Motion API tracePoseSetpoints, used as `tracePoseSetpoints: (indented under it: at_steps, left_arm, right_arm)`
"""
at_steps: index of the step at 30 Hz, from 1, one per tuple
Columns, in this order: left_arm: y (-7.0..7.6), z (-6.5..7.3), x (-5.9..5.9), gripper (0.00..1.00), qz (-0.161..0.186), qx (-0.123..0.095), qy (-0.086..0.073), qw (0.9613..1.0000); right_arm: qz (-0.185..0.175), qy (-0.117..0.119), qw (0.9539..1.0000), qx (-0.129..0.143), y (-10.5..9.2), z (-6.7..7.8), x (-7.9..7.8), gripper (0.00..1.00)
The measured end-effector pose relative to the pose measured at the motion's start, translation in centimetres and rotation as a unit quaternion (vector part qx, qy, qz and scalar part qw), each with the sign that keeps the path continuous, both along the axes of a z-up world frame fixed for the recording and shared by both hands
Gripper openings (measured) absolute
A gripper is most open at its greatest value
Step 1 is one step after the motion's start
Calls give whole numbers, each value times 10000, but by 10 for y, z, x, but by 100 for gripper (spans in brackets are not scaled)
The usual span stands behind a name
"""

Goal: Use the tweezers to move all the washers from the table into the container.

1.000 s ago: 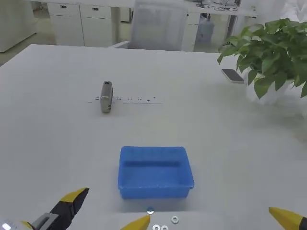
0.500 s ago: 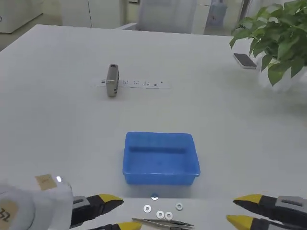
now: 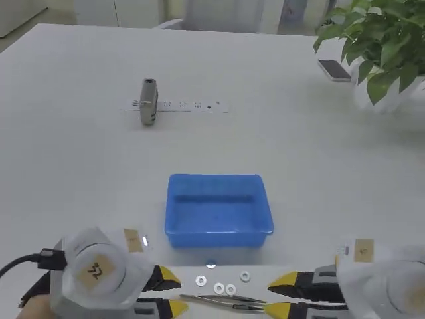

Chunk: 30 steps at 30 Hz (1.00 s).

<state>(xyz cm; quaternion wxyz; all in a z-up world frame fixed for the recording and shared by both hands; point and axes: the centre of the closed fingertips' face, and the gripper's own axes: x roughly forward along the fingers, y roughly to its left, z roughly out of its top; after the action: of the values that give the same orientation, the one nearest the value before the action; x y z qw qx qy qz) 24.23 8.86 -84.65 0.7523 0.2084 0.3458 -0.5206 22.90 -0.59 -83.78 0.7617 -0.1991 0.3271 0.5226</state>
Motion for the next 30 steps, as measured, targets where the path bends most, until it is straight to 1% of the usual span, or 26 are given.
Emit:
tracePoseSetpoints:
  at_steps: [1, 2, 3, 4, 5, 8, 9, 11, 12, 13, 14, 15, 17, 18, 19, 20, 21, 22, 26, 28, 30]
  left_arm:
    - [1, -2, 1, 11, -85, 79, -14, 9999]
    - [2, -4, 2, 9, -224, 229, -68, 9995]
    - [3, -6, 4, 7, -292, 349, -125, 9989]
    - [3, -7, 5, 4, -451, 449, -224, 9977]
    - [2, -8, 5, 0, -494, 502, -249, 9972]
    - [-3, -10, 3, 0, -722, 553, -193, 9957]
    - [-4, -11, 3, 0, -770, 582, -198, 9951]
    - [-4, -15, 2, 0, -980, 768, -232, 9919]
    - [-3, -16, 2, 1, -1079, 859, -289, 9900]
    - [-3, -18, 1, 0, -1201, 941, -303, 9878]
    - [-8, -16, 1, 0, -1324, 848, -397, 9868]
    - [-8, -17, 0, 0, -1321, 901, -307, 9867]
    - [-9, -18, -2, 0, -1467, 907, -293, 9846]
    - [-10, -17, -5, 0, -1584, 905, -268, 9829]
    - [-12, -13, -5, 0, -1622, 862, -380, 9823]
    - [-13, -8, -6, 0, -1671, 843, -409, 9815]
    - [-13, -4, -8, 0, -1684, 830, -396, 9814]
    - [-14, 4, -8, 0, -1721, 778, -500, 9807]
    - [-17, 29, -13, 0, -1771, 608, -608, 9804]
    - [-19, 39, -16, 0, -1837, 557, -680, 9790]
    - [-21, 51, -18, 0, -1917, 515, -802, 9768]
  right_arm:
    - [50, -16, 10000, -68, 0, -2, 0, 10]
    - [85, -29, 9999, -103, 2, -3, -1, 10]
    - [134, -36, 9998, -143, 4, -5, -1, 10]
    - [152, -41, 9997, -161, 5, -6, -1, 11]
    - [175, -50, 9996, -196, 6, -8, 0, 11]
    - [245, -56, 9993, -277, 9, -11, -1, 11]
    - [259, -56, 9992, -293, 9, -12, 0, 12]
    - [279, -54, 9991, -318, 9, -14, 0, 12]
    - [291, -49, 9990, -337, 9, -16, 0, 12]
    - [294, -45, 9989, -349, 9, -17, 0, 12]
    - [298, -25, 9989, -360, 9, -19, 0, 12]
    - [301, -23, 9989, -362, 9, -19, 0, 12]
    - [311, -18, 9988, -372, 10, -19, -1, 12]
    - [313, -16, 9988, -370, 9, -20, -1, 13]
    - [313, -8, 9988, -373, 9, -20, -1, 13]
    - [316, -10, 9988, -374, 9, -20, -2, 13]
    - [326, -28, 9988, -374, 9, -19, -2, 13]
    - [328, -41, 9988, -375, 9, -19, -2, 13]
    - [358, -131, 9988, -304, 12, -14, -3, 13]
    - [354, -132, 9989, -287, 12, -14, -3, 13]
    - [368, -179, 9988, -287, 14, -13, -3, 14]
